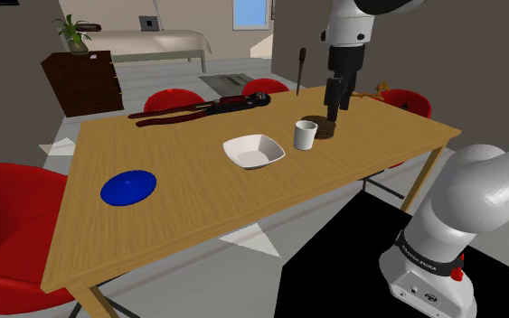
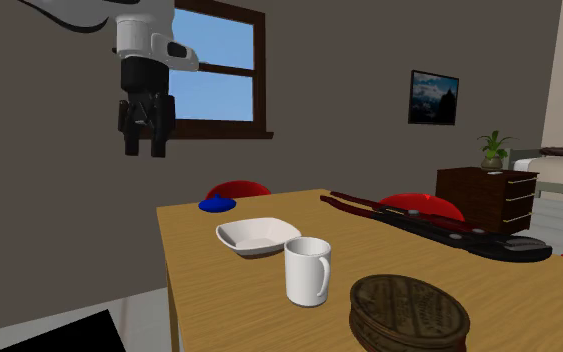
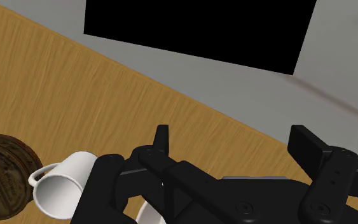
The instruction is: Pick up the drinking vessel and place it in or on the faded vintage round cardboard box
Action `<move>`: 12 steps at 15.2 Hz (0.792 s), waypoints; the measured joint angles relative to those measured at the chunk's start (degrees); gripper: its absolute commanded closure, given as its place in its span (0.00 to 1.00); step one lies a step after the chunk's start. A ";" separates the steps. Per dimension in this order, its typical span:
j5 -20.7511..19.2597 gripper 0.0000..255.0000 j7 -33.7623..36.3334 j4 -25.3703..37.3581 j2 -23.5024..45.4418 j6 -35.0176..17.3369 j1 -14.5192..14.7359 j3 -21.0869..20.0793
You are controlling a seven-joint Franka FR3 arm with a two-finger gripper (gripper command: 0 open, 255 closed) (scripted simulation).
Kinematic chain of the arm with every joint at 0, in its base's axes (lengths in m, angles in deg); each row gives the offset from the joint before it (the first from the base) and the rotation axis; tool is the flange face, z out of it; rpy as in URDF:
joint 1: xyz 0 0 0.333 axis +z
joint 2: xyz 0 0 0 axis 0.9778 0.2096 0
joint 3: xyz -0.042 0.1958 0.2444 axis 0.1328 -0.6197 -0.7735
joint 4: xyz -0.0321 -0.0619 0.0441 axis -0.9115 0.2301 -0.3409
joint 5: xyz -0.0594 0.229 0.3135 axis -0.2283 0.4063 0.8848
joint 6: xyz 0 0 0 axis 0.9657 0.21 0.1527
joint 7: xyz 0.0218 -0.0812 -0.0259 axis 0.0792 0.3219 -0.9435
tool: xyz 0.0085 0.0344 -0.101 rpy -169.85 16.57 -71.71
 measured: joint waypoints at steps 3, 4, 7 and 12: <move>-0.69 0.00 -0.83 0.00 1.64 -1.86 -0.44 0.65; -1.25 0.00 -1.55 -0.34 2.55 -3.27 -0.80 1.23; -2.82 0.00 -3.59 -1.27 6.10 -8.37 -1.86 2.91; -4.98 0.00 -6.62 -1.01 14.40 -17.58 -3.49 5.50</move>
